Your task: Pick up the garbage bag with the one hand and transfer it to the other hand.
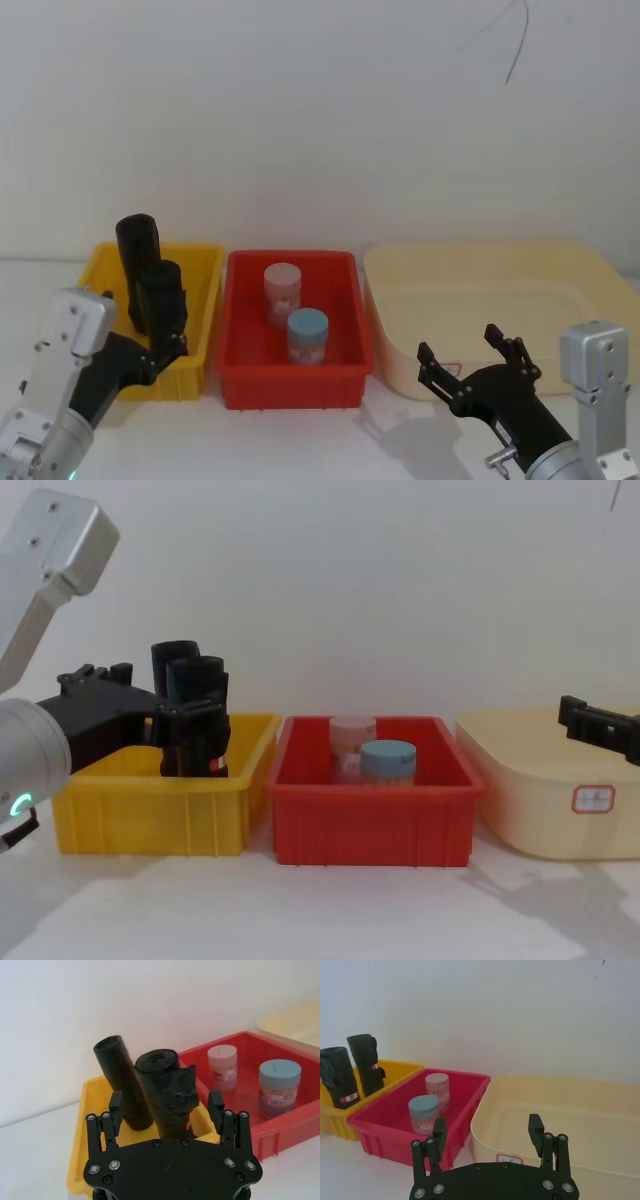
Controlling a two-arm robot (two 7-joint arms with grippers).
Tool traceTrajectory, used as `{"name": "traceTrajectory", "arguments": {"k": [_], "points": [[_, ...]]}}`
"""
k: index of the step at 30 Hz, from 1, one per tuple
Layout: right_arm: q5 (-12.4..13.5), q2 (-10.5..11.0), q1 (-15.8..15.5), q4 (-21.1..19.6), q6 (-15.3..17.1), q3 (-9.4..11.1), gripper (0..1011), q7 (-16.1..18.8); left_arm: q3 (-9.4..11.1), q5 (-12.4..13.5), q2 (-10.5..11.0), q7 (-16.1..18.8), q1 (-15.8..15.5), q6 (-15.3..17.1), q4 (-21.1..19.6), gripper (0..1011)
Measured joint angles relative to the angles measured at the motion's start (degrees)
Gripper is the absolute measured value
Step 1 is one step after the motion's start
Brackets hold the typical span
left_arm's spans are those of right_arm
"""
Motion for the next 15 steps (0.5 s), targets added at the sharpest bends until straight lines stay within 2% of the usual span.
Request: {"name": "traceTrajectory", "arguments": {"k": [15], "points": [[0.0, 0.0, 0.0, 0.0, 0.0, 0.0, 1000, 0.0, -0.1, -0.4, -3.4, -1.2, -4.4, 0.1, 7.4, 1000]]}}
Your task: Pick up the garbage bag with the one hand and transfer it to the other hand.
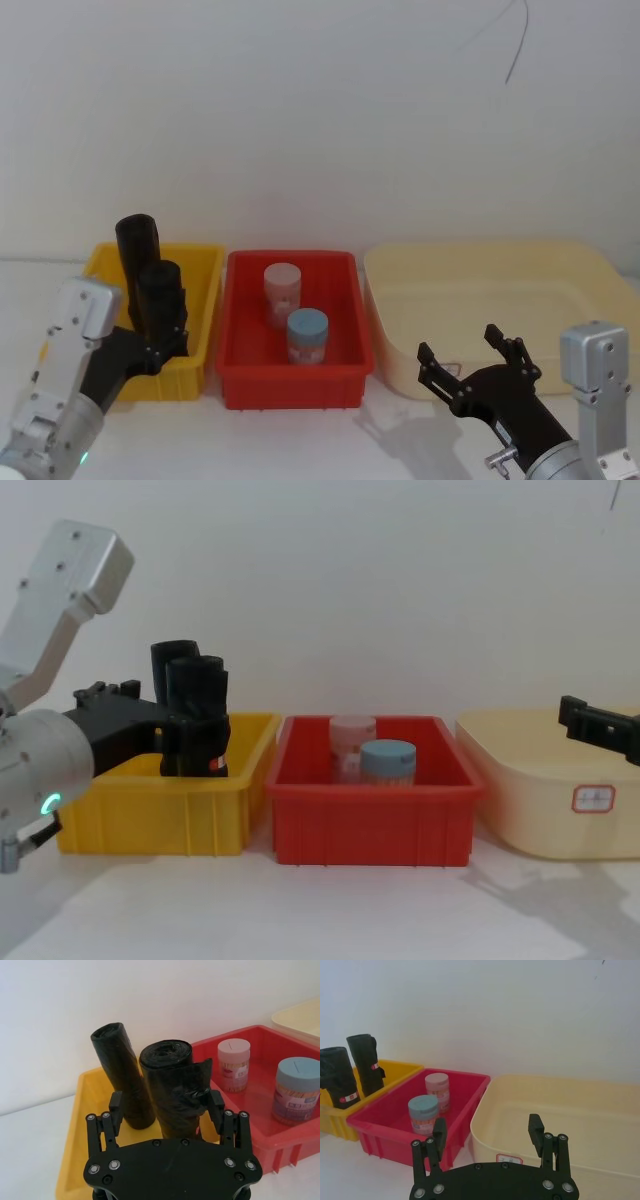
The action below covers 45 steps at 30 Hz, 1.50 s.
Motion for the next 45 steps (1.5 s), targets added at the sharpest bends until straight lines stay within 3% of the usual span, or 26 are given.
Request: {"name": "traceTrajectory", "arguments": {"k": [10, 16, 26, 35, 45], "points": [[0.0, 0.0, 0.0, 0.0, 0.0, 0.0, 1001, 0.0, 0.6, 0.0, -2.1, -1.7, -3.1, -0.6, 4.9, 968], [0.0, 0.0, 0.0, 0.0, 0.0, 0.0, 1001, 0.0, 0.4, -0.7, -3.6, -2.9, -5.1, -0.6, 7.8, 841], [0.0, 0.0, 0.0, 0.0, 0.0, 0.0, 1000, 0.0, -0.6, -1.9, -5.4, -4.2, -7.2, -0.5, 10.8, 534], [0.0, 0.0, 0.0, 0.0, 0.0, 0.0, 1000, 0.0, -1.2, -2.0, -6.1, -4.3, -7.9, -0.7, 10.9, 468], [0.0, 0.0, 0.0, 0.0, 0.0, 0.0, 1000, 0.0, -1.0, -1.6, -6.2, -6.4, -9.6, -0.5, 8.6, 460]]}}
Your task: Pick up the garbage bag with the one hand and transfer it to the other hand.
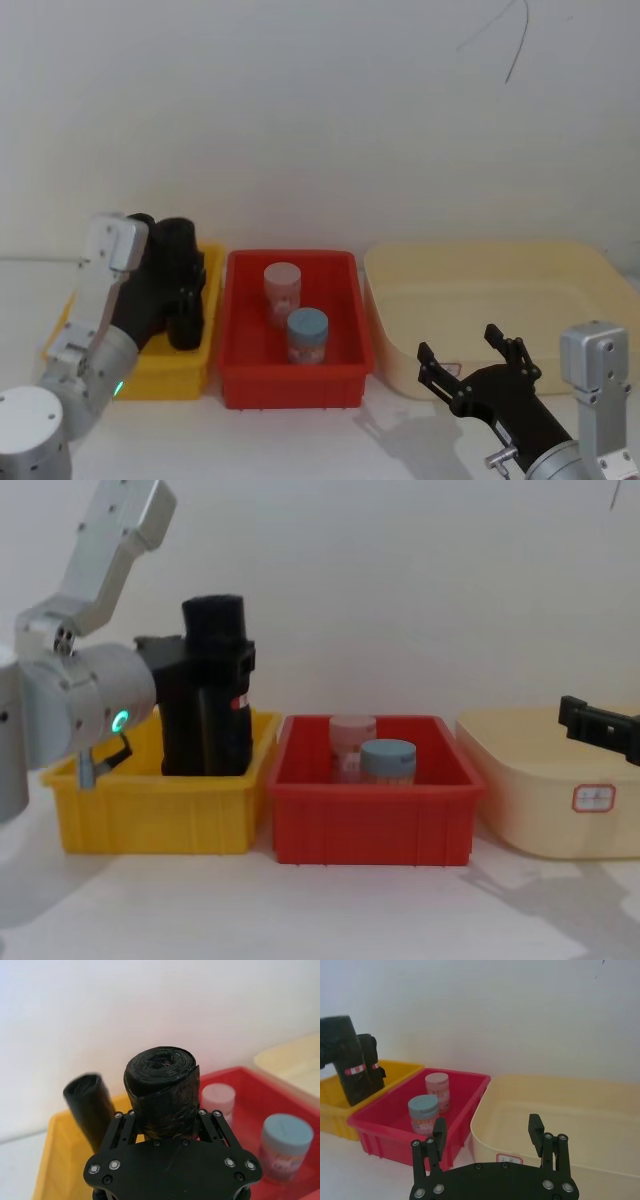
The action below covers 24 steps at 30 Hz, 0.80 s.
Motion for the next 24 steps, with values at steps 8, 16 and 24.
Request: {"name": "traceTrajectory", "arguments": {"k": [8, 16, 24], "points": [[0.0, 0.0, 0.0, 0.0, 0.0, 0.0, 1000, 0.0, 0.8, -0.5, -0.3, -4.0, -2.0, 0.2, -1.5, 460], [0.0, 0.0, 0.0, 0.0, 0.0, 0.0, 1001, 0.0, 2.1, -1.4, -1.0, -8.2, -3.9, 0.3, -2.1, 460], [0.0, 0.0, 0.0, 0.0, 0.0, 0.0, 1001, 0.0, 4.3, -2.3, -2.6, -12.8, -6.2, 0.2, -1.7, 460]]}}
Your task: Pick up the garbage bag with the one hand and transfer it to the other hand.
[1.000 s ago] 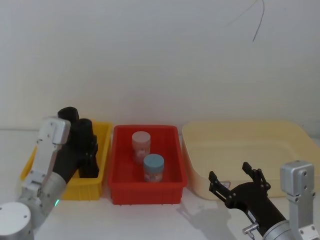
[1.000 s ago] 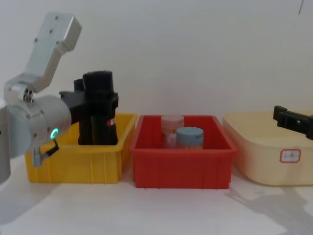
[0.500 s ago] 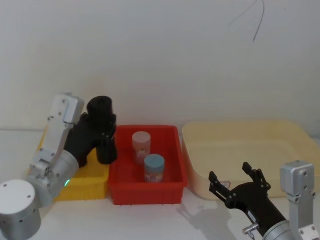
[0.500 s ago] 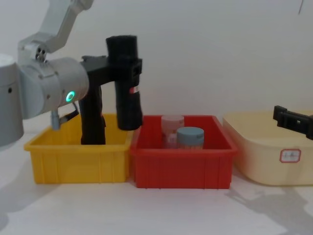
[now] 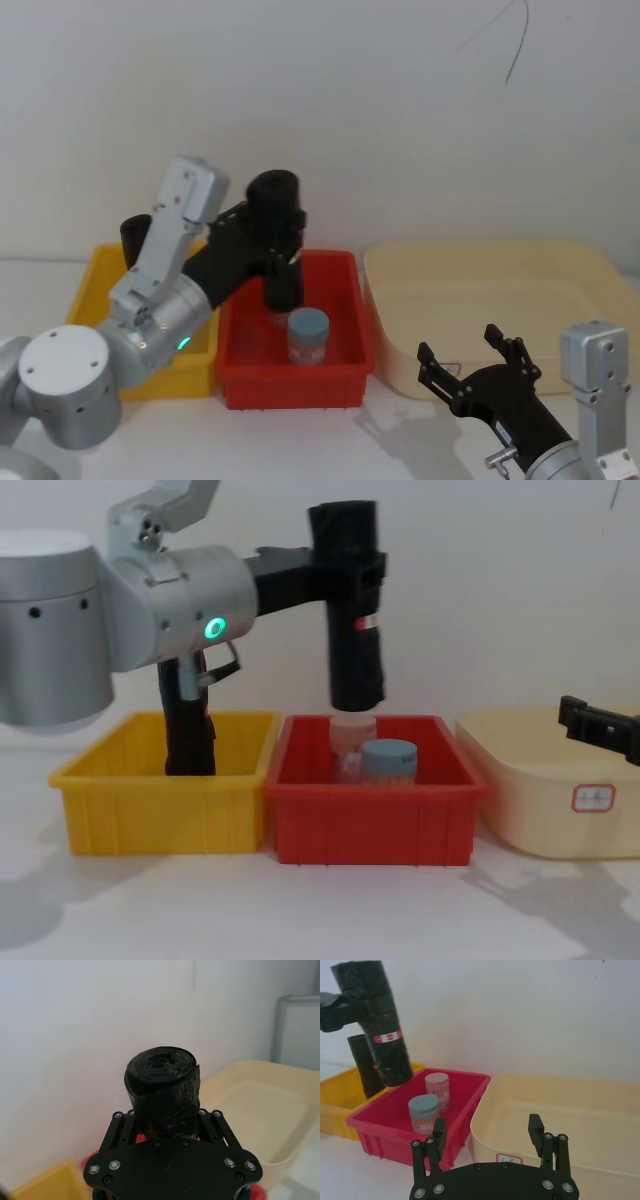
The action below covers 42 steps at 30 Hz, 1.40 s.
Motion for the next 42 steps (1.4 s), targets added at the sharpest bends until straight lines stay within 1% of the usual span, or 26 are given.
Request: {"name": "traceTrajectory", "arguments": {"k": [4, 7, 10, 13, 16, 17, 20, 23, 24, 27, 33, 42], "points": [[0.0, 0.0, 0.0, 0.0, 0.0, 0.0, 1000, 0.0, 1.0, -0.4, -0.7, -1.7, -0.9, -0.2, 0.6, 460], [0.0, 0.0, 0.0, 0.0, 0.0, 0.0, 1001, 0.0, 2.4, -0.8, -1.8, -3.8, -2.1, -0.5, 1.7, 460], [0.0, 0.0, 0.0, 0.0, 0.0, 0.0, 1001, 0.0, 3.2, -1.1, -2.5, -4.9, -2.9, -0.8, 2.5, 460], [0.0, 0.0, 0.0, 0.0, 0.0, 0.0, 1001, 0.0, 4.4, -1.4, -3.7, -6.7, -4.1, -1.2, 4.1, 460], [0.0, 0.0, 0.0, 0.0, 0.0, 0.0, 1001, 0.0, 5.6, -1.7, -5.0, -8.4, -5.3, -1.9, 6.1, 460], [0.0, 0.0, 0.0, 0.0, 0.0, 0.0, 1001, 0.0, 6.3, -1.9, -5.9, -9.2, -6.1, -2.3, 7.6, 460], [0.0, 0.0, 0.0, 0.0, 0.0, 0.0, 1001, 0.0, 7.2, -2.1, -7.2, -10.3, -7.2, -3.1, 9.6, 460], [0.0, 0.0, 0.0, 0.0, 0.0, 0.0, 1001, 0.0, 8.4, -2.3, -9.0, -11.7, -8.8, -4.3, 13.0, 460], [0.0, 0.0, 0.0, 0.0, 0.0, 0.0, 1001, 0.0, 8.4, -2.3, -9.0, -11.7, -8.8, -4.3, 13.0, 460], [0.0, 0.0, 0.0, 0.0, 0.0, 0.0, 1000, 0.0, 9.2, -2.4, -10.4, -12.4, -10.0, -5.4, 15.7, 460], [0.0, 0.0, 0.0, 0.0, 0.0, 0.0, 1001, 0.0, 9.8, -2.4, -11.7, -13.2, -11.2, -6.5, 18.8, 460], [0.0, 0.0, 0.0, 0.0, 0.0, 0.0, 1000, 0.0, 10.3, -2.4, -12.5, -14.0, -12.0, -7.2, 20.9, 460]]}}
